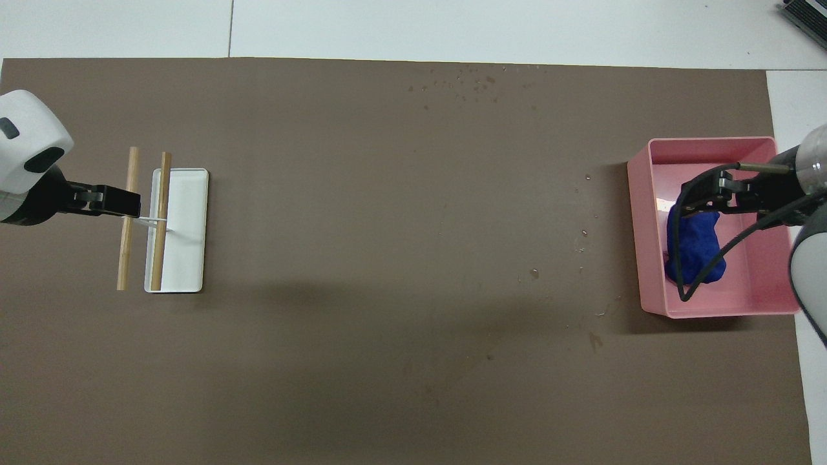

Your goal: Wipe water with towel using both arms

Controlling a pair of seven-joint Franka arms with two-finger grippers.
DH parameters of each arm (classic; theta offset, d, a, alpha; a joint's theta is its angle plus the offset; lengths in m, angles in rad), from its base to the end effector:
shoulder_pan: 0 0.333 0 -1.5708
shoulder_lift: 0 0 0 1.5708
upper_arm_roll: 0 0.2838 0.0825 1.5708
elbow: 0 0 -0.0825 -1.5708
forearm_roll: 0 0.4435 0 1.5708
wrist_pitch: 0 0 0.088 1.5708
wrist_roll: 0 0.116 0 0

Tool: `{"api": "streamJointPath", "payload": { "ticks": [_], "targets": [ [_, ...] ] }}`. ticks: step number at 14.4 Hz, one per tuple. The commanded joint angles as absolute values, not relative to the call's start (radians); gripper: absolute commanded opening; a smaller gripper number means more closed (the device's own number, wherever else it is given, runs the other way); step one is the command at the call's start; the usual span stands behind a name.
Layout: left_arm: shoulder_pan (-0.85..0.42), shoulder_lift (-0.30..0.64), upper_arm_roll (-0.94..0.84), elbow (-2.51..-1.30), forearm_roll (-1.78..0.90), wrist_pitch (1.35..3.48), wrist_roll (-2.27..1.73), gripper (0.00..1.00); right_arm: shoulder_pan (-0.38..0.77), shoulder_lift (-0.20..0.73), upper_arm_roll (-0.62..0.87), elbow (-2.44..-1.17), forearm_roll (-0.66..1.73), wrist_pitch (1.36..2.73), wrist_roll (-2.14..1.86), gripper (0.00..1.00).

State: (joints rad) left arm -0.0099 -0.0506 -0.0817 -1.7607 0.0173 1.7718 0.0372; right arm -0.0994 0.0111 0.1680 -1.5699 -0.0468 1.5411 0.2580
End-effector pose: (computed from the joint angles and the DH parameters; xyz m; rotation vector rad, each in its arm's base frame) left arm 0.6112 -0.0552 0.5303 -3.1138 0.2054 -0.0969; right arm 0.6122 0.0360 0.5746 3.0765 -0.2929 -0.0493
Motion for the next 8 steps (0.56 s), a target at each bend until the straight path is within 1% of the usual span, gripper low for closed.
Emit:
{"api": "streamJointPath", "payload": {
  "ticks": [1, 8],
  "targets": [
    [-0.021, -0.066, -0.074, -1.772, 0.009, 1.786, 0.021, 1.0, -0.095, -0.011, 0.173, -1.597, -0.043, 1.549, 0.276, 1.0],
    [-0.021, -0.066, -0.074, -1.772, 0.009, 1.787, 0.018, 1.0, -0.095, -0.012, 0.173, -1.603, -0.031, 1.549, 0.259, 1.0]
  ]
}}
